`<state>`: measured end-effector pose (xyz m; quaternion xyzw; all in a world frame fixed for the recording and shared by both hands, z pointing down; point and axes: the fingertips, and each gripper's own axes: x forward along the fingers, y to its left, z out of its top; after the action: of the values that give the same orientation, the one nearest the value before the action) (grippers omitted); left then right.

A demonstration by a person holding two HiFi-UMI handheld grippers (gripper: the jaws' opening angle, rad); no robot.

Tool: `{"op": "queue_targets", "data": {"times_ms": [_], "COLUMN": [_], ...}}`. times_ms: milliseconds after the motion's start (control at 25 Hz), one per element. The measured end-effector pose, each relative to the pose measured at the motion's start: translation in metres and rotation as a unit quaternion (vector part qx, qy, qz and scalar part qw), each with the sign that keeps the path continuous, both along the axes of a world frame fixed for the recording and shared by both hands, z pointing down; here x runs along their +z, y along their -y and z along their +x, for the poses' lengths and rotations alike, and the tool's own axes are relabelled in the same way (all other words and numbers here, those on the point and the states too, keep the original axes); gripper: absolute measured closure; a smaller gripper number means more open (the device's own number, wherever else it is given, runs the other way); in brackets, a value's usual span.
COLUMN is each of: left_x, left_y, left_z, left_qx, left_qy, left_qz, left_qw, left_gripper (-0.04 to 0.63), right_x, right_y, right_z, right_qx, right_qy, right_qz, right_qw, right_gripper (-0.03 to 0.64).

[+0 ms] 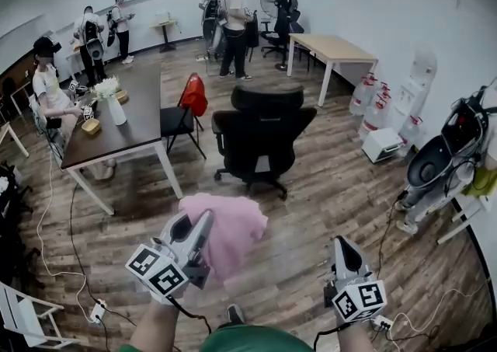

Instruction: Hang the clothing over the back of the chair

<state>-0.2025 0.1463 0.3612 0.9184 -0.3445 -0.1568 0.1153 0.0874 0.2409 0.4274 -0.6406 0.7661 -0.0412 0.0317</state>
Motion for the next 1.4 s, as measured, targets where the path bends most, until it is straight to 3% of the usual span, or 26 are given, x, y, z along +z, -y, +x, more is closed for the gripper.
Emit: {"op": "queue_targets", "data": {"times_ms": [440,640,1000,1400], "left_x": [0.036,0.040,0.029,-0.014], "left_y": [0.055,0.070,0.098,0.160], "left_z": [-0.064,-0.076,-0.062,-0.008], "left_qx": [-0.011,-0.022,-0.042,-0.084], "left_qy": [-0.003,-0.007,0.012,0.031], "left_qz": [-0.024,-0.032,-0.024,0.016], "left_qw": [0.9996,0.9992,0.9988,0.9959], "left_gripper": [0.509,0.508,0.508,0.508], "right_x": [0.020,0.031,0.034,0.009], "right_y": [0.059,0.077,0.131,0.213], "right_z": [-0.056,-0.069,-0.068,0.003], "right_qx": [-0.016,-0.033,-0.075,-0.095], "right_qy": [-0.020,-0.021,-0.004,0.012], "right_qz": [-0.042,-0.058,-0.051,-0.017], "right_qw": [0.999,0.998,0.996,0.995], "right_gripper": [0.615,0.615,0.615,0.615]}}
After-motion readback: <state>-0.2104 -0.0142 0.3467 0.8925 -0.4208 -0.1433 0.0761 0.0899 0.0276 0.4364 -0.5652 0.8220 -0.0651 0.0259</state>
